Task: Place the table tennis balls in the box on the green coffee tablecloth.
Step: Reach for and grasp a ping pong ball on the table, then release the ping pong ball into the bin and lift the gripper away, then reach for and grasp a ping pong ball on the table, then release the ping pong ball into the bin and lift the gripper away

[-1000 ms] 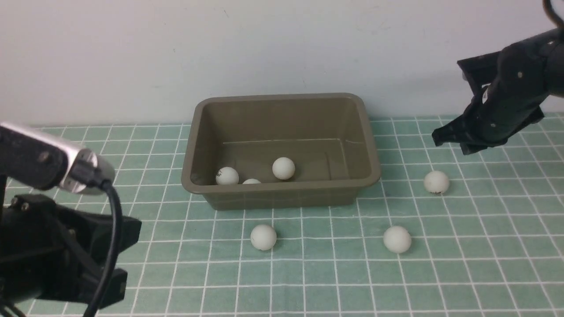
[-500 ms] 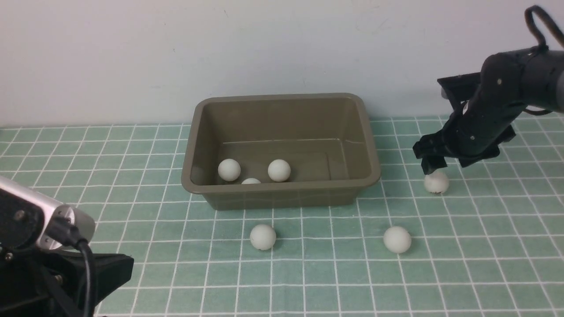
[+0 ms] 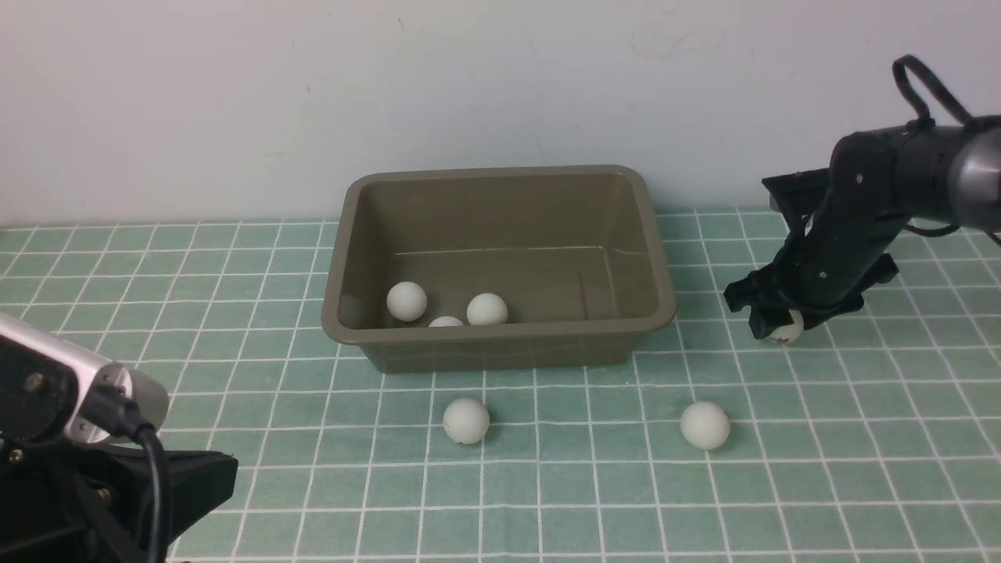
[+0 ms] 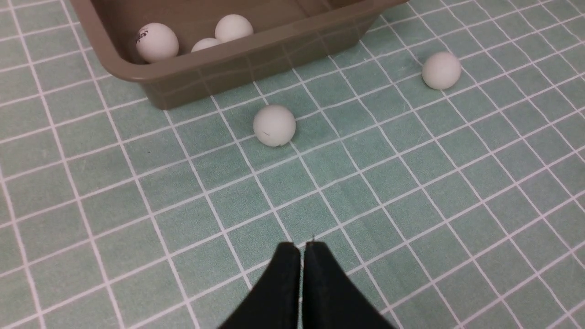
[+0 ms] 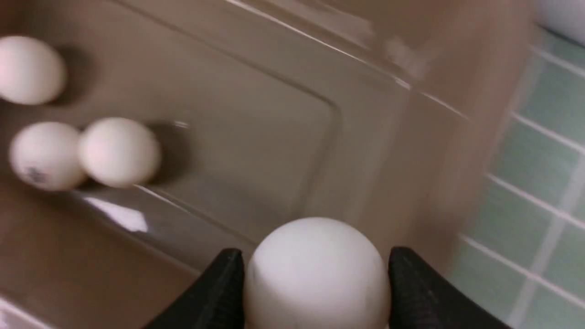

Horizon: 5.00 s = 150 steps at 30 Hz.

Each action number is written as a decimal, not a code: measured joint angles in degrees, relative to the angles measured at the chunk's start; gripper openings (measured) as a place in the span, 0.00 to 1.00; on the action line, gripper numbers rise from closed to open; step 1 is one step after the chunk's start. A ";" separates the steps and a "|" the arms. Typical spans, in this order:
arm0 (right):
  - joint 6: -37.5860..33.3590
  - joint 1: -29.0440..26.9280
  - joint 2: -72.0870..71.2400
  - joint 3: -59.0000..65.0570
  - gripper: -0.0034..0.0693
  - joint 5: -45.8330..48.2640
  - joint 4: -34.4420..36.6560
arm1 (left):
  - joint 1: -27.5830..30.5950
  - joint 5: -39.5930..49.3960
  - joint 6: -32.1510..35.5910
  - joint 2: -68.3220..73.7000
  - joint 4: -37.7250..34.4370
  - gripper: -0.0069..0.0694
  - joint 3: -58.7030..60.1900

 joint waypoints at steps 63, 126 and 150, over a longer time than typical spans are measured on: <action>5.72 -2.37 -19.61 40.81 0.73 -11.17 -6.43 | 0.00 3.20 -0.01 0.00 0.00 0.09 0.00; -5.56 -1.91 -5.22 6.23 0.54 -4.91 8.38 | 0.00 3.57 -0.01 0.37 0.06 0.11 0.00; -6.03 -1.87 -1.33 -1.60 0.70 -3.34 7.01 | 0.00 2.68 -0.01 2.57 0.11 0.85 0.04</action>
